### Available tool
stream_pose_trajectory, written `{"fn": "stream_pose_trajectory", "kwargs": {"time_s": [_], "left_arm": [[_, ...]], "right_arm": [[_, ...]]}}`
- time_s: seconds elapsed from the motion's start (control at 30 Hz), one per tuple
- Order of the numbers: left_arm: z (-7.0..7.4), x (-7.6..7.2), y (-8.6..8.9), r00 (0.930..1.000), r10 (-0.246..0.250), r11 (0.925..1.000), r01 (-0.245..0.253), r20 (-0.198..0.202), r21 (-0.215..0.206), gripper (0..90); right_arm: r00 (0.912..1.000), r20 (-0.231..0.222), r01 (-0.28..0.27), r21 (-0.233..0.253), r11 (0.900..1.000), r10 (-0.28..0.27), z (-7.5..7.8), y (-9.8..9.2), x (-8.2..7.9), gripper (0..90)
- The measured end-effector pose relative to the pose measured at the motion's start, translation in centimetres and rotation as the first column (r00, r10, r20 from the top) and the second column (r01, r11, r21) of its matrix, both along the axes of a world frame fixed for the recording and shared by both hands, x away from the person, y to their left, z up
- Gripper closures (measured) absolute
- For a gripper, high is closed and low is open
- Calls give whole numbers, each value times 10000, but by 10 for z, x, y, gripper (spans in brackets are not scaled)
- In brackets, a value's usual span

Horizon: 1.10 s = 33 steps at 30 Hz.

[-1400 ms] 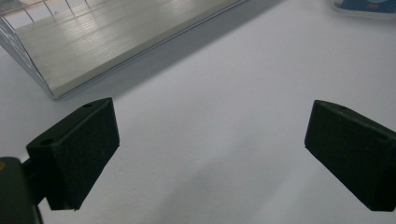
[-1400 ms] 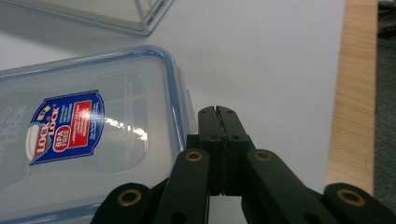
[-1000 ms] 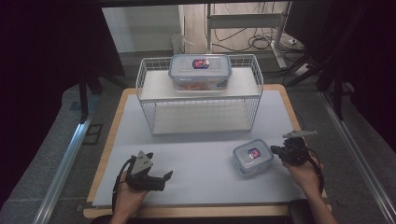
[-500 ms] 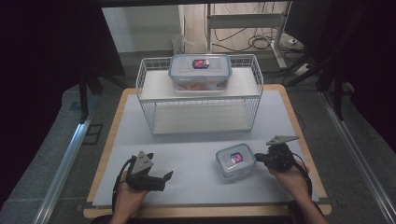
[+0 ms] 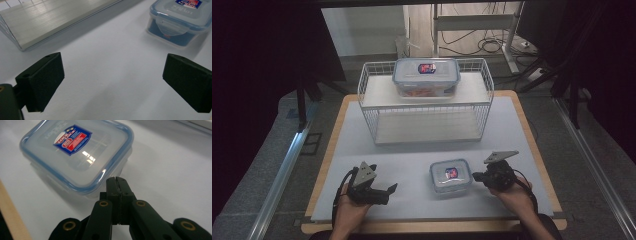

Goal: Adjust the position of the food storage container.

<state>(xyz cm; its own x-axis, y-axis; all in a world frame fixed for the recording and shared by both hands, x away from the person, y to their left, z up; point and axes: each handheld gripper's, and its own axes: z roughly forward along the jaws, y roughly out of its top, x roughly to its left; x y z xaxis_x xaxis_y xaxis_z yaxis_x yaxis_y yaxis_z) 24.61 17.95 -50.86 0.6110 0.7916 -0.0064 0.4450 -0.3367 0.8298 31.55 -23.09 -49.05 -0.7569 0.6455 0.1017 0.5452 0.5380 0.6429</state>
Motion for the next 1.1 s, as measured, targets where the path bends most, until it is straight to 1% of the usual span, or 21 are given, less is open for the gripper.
{"fn": "stream_pose_trajectory", "kwargs": {"time_s": [0.13, 0.2, 0.3, 0.5, 0.57, 0.7, 0.87, 0.97, 1.1], "left_arm": [[0, 0, 0, 10000, 6, 10000, -7, -61, -81, 39], [0, 1, 0, 9999, -5, 9999, 3, -127, -173, 39], [0, 0, -1, 9999, -5, 9999, 3, -127, -156, 40], [0, 1, -2, 9999, -44, 9999, 42, -158, -118, 42], [-1, 1, -2, 9998, -53, 9999, 51, -167, -121, 43], [-1, 1, -3, 9998, -87, 9999, 85, -195, -76, 43], [-1, 1, -3, 9997, -100, 9999, 99, -200, -68, 44], [-1, 1, -4, 9997, -115, 9999, 114, -236, -33, 44], [-1, 2, -3, 9989, -74, 9999, 69, -458, -111, 48]], "right_arm": [[9989, -213, -407, 54, 9992, 408, -3, 10, -5, 897], [9979, -248, -604, 60, 9982, 606, -4, 14, -6, 897], [9960, -209, -867, 7, 9962, 867, -6, 23, -9, 897], [9933, -281, -1121, -122, 9936, 1117, -11, 35, -9, 896], [9930, -148, -1171, -171, 9930, 1168, -13, 39, -8, 896], [9950, -58, -996, -177, 9949, 995, -15, 43, -1, 895], [9966, -67, -819, 27, 9966, 819, -14, 45, 6, 895], [9962, -82, -871, -22, 9962, 871, -16, 48, 8, 895], [9958, -192, -893, 104, 9960, 894, -16, 46, 8, 875]]}}
